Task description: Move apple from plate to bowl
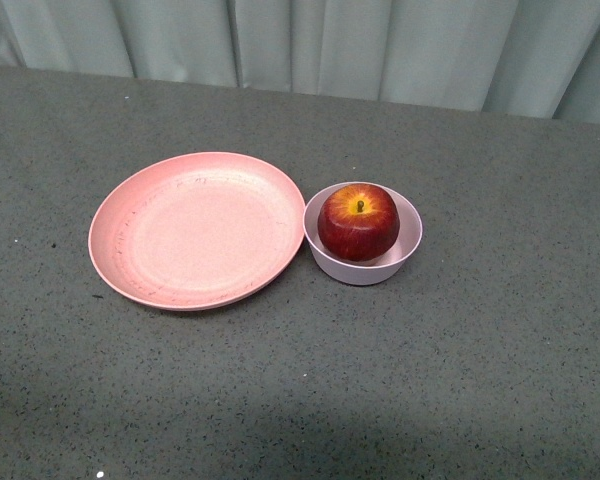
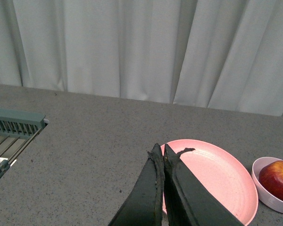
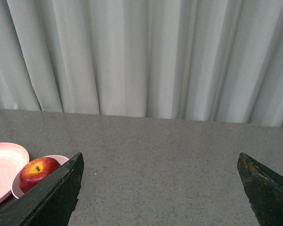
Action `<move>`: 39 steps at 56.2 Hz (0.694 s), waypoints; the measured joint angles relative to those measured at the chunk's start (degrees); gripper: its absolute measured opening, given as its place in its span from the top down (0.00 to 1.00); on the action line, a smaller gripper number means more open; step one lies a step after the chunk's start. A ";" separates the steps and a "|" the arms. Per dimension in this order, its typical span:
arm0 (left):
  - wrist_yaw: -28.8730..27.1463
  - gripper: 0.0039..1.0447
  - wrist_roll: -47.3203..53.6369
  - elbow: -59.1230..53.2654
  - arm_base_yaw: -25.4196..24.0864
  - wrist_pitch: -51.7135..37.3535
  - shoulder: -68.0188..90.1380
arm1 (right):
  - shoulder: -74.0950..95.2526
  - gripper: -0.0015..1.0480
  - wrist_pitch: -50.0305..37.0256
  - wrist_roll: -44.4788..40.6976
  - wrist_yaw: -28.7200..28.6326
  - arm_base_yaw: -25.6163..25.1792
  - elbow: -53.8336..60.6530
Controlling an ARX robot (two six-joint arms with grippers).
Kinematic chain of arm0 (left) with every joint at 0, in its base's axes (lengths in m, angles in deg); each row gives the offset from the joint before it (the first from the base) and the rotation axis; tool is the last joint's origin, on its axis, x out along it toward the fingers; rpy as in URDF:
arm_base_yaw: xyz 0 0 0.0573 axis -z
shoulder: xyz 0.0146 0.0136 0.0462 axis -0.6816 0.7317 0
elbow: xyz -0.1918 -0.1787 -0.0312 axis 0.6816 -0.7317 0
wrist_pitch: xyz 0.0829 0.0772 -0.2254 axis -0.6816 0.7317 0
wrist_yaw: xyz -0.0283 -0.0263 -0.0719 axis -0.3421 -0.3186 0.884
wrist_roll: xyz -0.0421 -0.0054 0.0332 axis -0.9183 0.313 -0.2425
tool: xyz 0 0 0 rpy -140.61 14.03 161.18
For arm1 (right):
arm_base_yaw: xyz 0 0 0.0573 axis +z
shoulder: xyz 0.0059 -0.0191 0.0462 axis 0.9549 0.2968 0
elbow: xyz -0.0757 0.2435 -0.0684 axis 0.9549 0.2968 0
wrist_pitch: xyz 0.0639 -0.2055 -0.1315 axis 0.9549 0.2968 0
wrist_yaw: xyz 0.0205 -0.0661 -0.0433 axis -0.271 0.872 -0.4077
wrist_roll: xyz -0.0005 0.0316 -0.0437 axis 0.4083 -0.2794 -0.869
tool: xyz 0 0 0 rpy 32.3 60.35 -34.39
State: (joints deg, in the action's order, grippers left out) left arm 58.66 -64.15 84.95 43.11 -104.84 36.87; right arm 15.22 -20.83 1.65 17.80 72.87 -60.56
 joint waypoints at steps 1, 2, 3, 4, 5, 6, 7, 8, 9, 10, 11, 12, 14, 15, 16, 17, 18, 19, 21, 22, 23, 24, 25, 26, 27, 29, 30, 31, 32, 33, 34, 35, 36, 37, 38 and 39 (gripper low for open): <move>-0.02 0.97 0.00 0.00 0.00 0.33 -0.37 | 0.00 0.09 0.00 0.00 0.00 0.00 0.00; 0.00 0.97 0.00 0.00 0.00 0.96 -1.05 | 0.00 0.09 0.00 0.00 0.00 0.00 0.00; 0.00 0.97 0.00 0.00 0.00 1.60 -1.73 | 0.00 0.09 0.00 0.00 0.00 0.00 0.00; 0.00 0.97 0.00 -0.02 0.00 2.23 -2.40 | 0.00 0.09 0.00 0.00 0.00 0.00 0.00; 0.00 0.97 0.00 -0.02 0.00 3.13 -3.32 | 0.00 0.09 -0.02 0.00 0.00 0.00 0.00; 0.00 0.97 0.00 -0.02 0.00 3.39 -3.61 | 0.00 0.09 0.00 0.00 0.00 0.00 0.00; 0.00 0.97 0.00 -0.02 0.00 3.89 -4.15 | 0.00 0.09 0.00 0.00 0.00 0.00 0.00; 0.00 0.97 0.00 -0.02 0.00 4.39 -4.70 | 0.00 0.09 0.00 0.00 0.00 0.00 0.00; 0.00 0.97 0.00 -0.02 0.00 4.66 -5.01 | 0.00 0.09 0.00 0.00 0.00 0.00 0.00; 0.00 0.97 0.00 -0.02 0.00 5.22 -5.55 | 0.00 0.09 0.00 0.00 0.00 0.00 0.00; 0.00 0.97 0.00 -0.02 0.00 5.51 -5.84 | 0.00 0.09 0.00 0.00 0.00 0.00 0.00; 0.00 0.97 0.00 -0.02 0.00 6.05 -6.38 | 0.00 0.09 0.00 0.00 0.00 0.00 0.00; 0.00 0.97 0.00 -0.02 0.00 6.82 -7.19 | 0.00 0.09 0.00 0.00 0.00 0.00 0.00; 0.00 0.97 0.00 -0.02 0.00 7.34 -7.74 | 0.00 0.09 0.00 0.00 0.00 0.00 0.00; 0.00 0.97 0.00 -0.02 0.00 7.87 -8.28 | 0.00 0.09 0.00 0.00 0.00 0.00 0.00; 0.00 0.97 0.00 -0.02 0.00 8.13 -8.55 | 0.00 0.09 0.00 0.00 0.00 0.00 0.00; 0.00 0.97 0.00 -0.02 0.00 8.61 -9.07 | 0.00 0.09 0.00 0.00 0.00 0.00 0.00; 0.00 0.97 0.00 -0.02 0.00 9.09 -9.55 | 0.00 0.09 0.00 0.00 0.00 0.00 0.00; 0.00 0.97 0.00 -0.02 0.00 9.79 -10.29 | 0.00 0.09 0.00 0.00 0.00 0.00 0.00; 0.00 0.97 0.00 -0.02 0.00 10.25 -10.75 | 0.00 0.09 0.00 0.00 0.00 0.00 0.00; 0.00 0.97 0.00 -0.02 0.00 10.73 -11.23 | 0.00 0.09 -0.02 0.00 0.00 0.00 0.00; 0.00 0.97 0.00 -0.02 0.00 10.95 -11.45 | 0.00 0.09 0.00 0.00 0.00 0.00 0.00; 0.00 0.97 0.00 -0.02 0.00 11.41 -11.91 | 0.00 0.09 0.00 0.00 0.00 0.00 0.00; 0.00 0.97 0.00 -0.02 0.00 11.61 -12.13 | 0.00 0.09 0.00 0.00 0.00 0.00 0.00; 0.00 0.97 0.00 -0.02 0.00 12.02 -12.55 | 0.00 0.09 0.00 0.00 0.00 0.00 0.00; 0.00 0.97 0.00 -0.02 0.00 12.66 -13.18 | 0.00 0.09 0.00 0.00 0.00 0.00 0.00; 0.00 0.97 0.00 -0.02 0.00 13.05 -13.59 | 0.00 0.09 0.00 0.00 0.00 0.00 0.00; 0.00 0.97 0.00 -0.02 0.00 13.46 -14.01 | 0.00 0.09 0.00 0.00 0.00 0.00 0.00; 0.00 0.97 0.00 -0.02 0.00 13.64 -14.19 | 0.00 0.09 0.00 0.00 0.00 0.00 0.00; 0.00 0.97 0.00 -0.02 0.00 14.03 -14.58 | 0.00 0.09 0.00 0.00 0.00 0.00 0.00; 0.00 0.97 0.00 -0.02 0.00 14.40 -14.95 | 0.00 0.09 0.00 0.00 0.00 0.00 0.00; 0.00 0.97 0.00 -0.02 0.00 14.80 -15.32 | 0.00 0.09 -0.02 0.00 0.00 0.00 0.00; 0.00 0.97 0.00 -0.02 0.00 15.32 -15.87 | 0.00 0.09 0.00 0.00 0.00 0.00 0.00; 0.00 0.97 0.00 -0.02 0.00 15.67 -16.20 | 0.00 0.09 0.00 0.00 0.00 0.00 0.00; 0.00 0.97 0.00 -0.02 0.00 16.15 -16.70 | 0.00 0.09 0.00 0.00 0.00 0.00 0.00; 0.00 0.97 0.00 -0.02 0.00 16.48 -17.03 | 0.00 0.09 0.00 0.00 0.00 0.00 0.00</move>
State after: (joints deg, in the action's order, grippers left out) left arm 58.66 -64.15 84.93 43.11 -88.36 19.84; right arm 15.22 -20.83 1.65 17.80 72.87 -60.56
